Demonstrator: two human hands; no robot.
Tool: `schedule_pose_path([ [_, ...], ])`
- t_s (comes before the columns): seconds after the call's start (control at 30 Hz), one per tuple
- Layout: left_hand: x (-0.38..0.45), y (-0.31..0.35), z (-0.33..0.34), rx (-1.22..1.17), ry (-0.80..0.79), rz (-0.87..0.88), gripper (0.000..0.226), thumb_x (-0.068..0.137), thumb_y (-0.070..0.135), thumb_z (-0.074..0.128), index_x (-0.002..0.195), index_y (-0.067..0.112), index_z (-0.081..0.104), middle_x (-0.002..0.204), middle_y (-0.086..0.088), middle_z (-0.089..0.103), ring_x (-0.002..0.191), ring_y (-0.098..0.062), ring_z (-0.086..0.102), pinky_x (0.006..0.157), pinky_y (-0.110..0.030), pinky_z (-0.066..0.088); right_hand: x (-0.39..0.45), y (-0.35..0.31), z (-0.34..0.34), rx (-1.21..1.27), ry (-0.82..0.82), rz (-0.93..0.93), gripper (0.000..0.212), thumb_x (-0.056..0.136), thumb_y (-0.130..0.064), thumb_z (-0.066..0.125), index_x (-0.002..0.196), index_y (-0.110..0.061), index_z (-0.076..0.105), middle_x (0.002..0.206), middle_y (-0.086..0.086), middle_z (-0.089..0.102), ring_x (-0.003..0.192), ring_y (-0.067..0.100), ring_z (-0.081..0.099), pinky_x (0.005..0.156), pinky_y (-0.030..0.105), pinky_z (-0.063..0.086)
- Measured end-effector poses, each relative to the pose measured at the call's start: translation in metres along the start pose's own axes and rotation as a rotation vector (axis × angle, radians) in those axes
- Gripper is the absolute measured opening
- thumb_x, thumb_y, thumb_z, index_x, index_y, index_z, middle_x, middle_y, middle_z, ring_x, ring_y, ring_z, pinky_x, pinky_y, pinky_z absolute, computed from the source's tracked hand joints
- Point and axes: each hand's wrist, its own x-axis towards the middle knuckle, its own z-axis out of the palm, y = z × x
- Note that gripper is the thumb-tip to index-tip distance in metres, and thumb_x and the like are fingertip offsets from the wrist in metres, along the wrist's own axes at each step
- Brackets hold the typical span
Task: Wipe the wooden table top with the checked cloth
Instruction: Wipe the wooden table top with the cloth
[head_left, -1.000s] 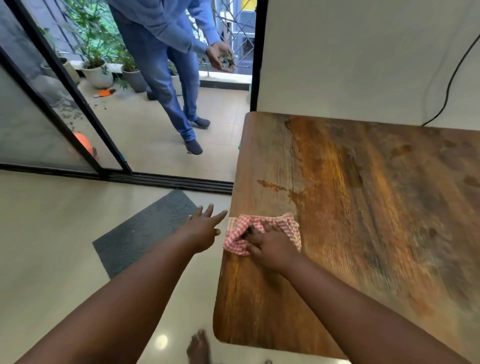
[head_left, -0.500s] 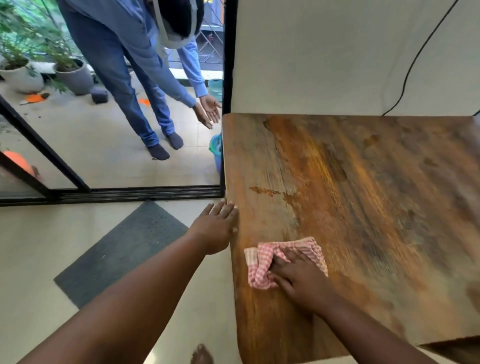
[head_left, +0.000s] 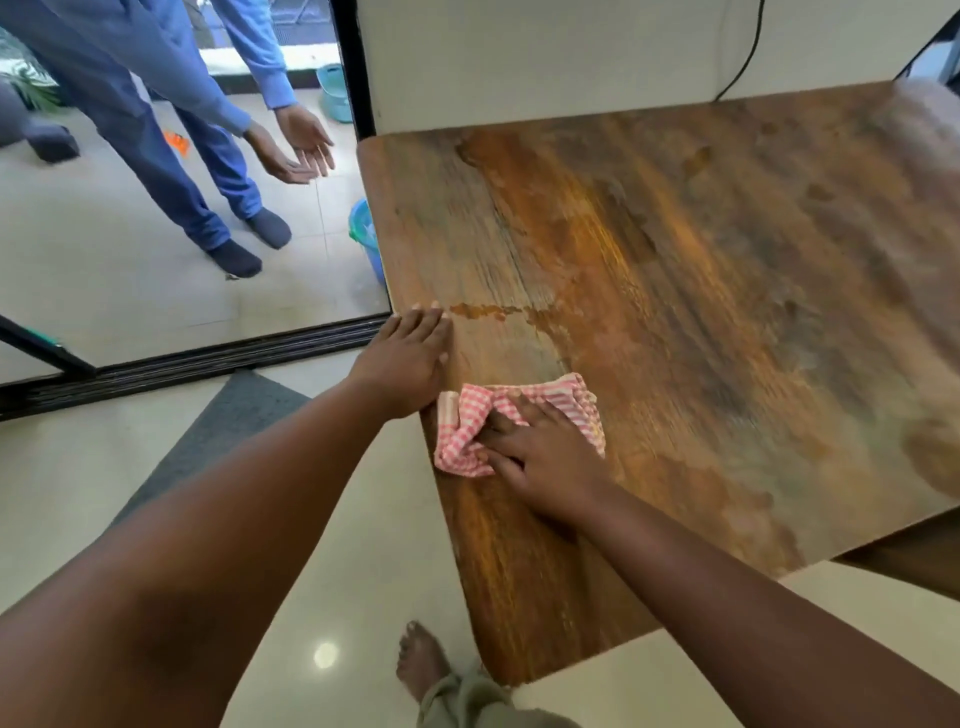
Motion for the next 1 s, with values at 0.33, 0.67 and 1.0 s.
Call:
schedule_pose_path([
  [0.33, 0.024, -0.007, 0.004, -0.086, 0.07, -0.06, 0.059, 0.102, 0.039, 0.019, 0.154, 0.014, 0.006, 0.162, -0.005, 0.002, 0.149, -0.022, -0.004, 0.12, -0.039, 0.001, 0.052, 0.043, -0.024, 0.023, 0.114, 0.172, 0.034, 0.095, -0.037, 0.045, 0.128, -0.034, 0.056, 0.147, -0.005, 0.041, 0.14, 0.027, 0.026, 0.114, 0.04, 0.017],
  [0.67, 0.024, -0.018, 0.003, -0.107, 0.084, -0.026, 0.055, 0.103, 0.034, 0.022, 0.154, 0.02, 0.009, 0.162, 0.0, 0.006, 0.148, -0.018, -0.003, 0.12, -0.034, 0.0, 0.014, 0.045, -0.026, -0.026, -0.077, -0.157, 0.038, 0.092, -0.041, 0.042, 0.127, -0.035, 0.056, 0.144, -0.007, 0.045, 0.138, 0.024, 0.032, 0.114, 0.043, 0.022],
  [1.0, 0.026, -0.018, 0.003, -0.083, 0.11, -0.019, 0.054, 0.103, 0.038, 0.021, 0.154, 0.023, 0.012, 0.161, 0.002, 0.008, 0.148, -0.017, -0.001, 0.118, -0.033, 0.001, 0.083, 0.061, -0.041, 0.034, 0.059, 0.2, 0.036, 0.094, -0.037, 0.044, 0.127, -0.033, 0.057, 0.144, 0.011, 0.044, 0.137, 0.03, 0.03, 0.112, 0.04, 0.02],
])
